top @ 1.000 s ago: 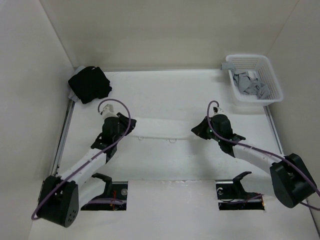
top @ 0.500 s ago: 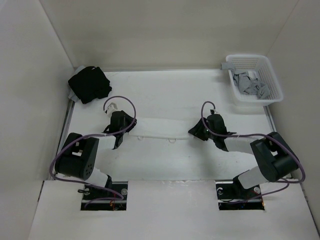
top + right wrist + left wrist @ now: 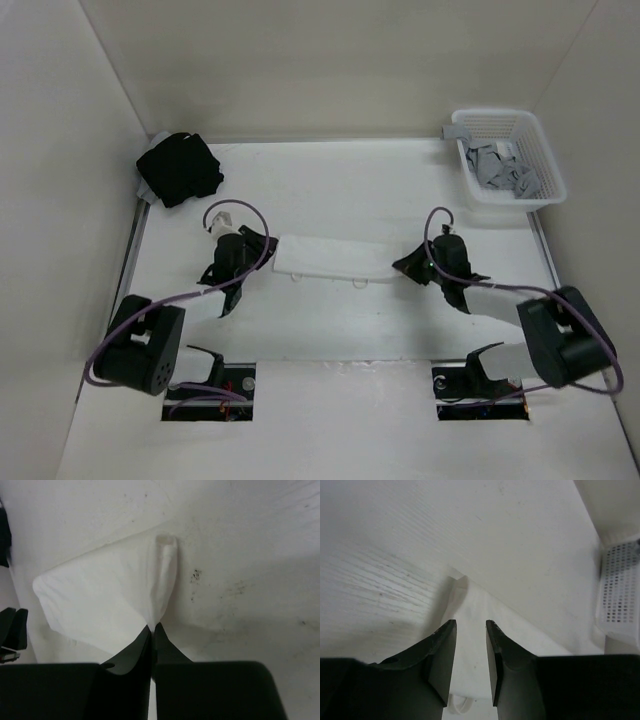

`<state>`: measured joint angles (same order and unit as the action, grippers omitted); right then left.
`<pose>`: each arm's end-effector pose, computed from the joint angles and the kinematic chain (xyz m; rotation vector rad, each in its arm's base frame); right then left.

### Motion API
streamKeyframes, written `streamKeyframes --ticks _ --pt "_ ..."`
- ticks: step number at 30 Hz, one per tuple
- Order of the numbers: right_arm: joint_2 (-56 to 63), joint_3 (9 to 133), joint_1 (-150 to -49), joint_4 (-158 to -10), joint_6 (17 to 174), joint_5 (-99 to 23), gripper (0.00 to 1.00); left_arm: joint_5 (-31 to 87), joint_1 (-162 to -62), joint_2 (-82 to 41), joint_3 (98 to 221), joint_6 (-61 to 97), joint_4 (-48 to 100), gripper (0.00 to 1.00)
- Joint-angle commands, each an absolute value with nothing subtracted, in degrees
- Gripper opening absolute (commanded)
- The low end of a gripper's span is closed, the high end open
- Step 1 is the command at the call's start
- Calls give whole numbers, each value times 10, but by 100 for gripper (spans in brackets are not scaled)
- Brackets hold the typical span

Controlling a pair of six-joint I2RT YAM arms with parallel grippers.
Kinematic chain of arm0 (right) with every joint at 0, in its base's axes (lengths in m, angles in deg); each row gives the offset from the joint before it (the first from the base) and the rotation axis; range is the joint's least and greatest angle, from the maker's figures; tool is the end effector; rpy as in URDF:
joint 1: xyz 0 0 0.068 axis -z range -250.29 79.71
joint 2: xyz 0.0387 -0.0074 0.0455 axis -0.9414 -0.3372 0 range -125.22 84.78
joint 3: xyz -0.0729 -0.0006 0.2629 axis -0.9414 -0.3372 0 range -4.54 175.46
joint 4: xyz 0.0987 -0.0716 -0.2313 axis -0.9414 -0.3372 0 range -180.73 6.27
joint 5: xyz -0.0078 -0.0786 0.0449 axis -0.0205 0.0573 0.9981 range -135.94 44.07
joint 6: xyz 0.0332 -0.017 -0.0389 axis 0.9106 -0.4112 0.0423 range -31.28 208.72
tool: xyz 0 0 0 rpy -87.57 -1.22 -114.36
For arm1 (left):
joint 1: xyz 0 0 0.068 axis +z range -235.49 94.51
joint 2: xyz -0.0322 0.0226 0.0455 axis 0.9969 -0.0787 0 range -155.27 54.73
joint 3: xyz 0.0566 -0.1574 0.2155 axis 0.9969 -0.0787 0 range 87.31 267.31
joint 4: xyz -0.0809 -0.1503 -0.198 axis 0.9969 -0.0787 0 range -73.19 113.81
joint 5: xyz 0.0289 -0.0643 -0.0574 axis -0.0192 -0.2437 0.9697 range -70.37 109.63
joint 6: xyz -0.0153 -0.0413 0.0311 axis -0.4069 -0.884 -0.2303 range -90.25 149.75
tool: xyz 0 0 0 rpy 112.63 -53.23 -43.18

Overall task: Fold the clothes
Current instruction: Fold the tank top

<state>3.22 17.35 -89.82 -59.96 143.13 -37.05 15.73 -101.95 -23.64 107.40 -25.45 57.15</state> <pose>0.2293 0.0871 0.1295 0.6111 2.2536 0.8612 0.2365 -0.0673 0.1491 -0.7329 1.9482 -0.7196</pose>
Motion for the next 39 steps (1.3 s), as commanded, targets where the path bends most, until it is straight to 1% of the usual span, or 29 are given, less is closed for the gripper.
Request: streamKeyframes --ticks 1,6,8,10,13,19,28,29,30,33,34,36,39 --pt "141 172 -896 -682 1399 -424 4 162 -1039 -171 1055 -261 570 30" --pt "304 205 -929 -857 1358 -500 5 159 -1059 -139 1038 -274 555 31" --pt "328 242 -955 -911 1346 -518 5 163 -1064 -134 1037 -275 555 31" --pt "325 285 -987 -944 1336 -537 6 166 -1068 -129 1037 -275 554 31" --pt "274 353 -1040 -973 1316 -573 6 172 -1069 -119 1035 -276 553 31" --pt "116 481 -1131 -983 1302 -601 6 179 -1067 -99 1025 -283 557 32" --pt "-129 693 -1179 -1001 1286 -586 7 198 -1043 -88 1017 -282 566 33" --pt "-156 715 -1180 -1003 1287 -584 9 201 -1040 -90 1016 -281 568 33" --pt "-184 736 -1181 -1004 1291 -582 12 205 -1035 -91 1015 -281 570 33" --pt "-236 777 -1187 -997 1305 -572 35 221 -1021 -93 1015 -281 573 33" --pt "-238 781 -1189 -986 1309 -563 40 225 -1016 -93 1014 -281 573 33" --pt "-221 770 -1192 -953 1313 -550 44 227 -1010 -91 1013 -281 573 33" --pt "-155 718 -1193 -912 1313 -549 45 227 -1017 -100 1025 -279 573 33"
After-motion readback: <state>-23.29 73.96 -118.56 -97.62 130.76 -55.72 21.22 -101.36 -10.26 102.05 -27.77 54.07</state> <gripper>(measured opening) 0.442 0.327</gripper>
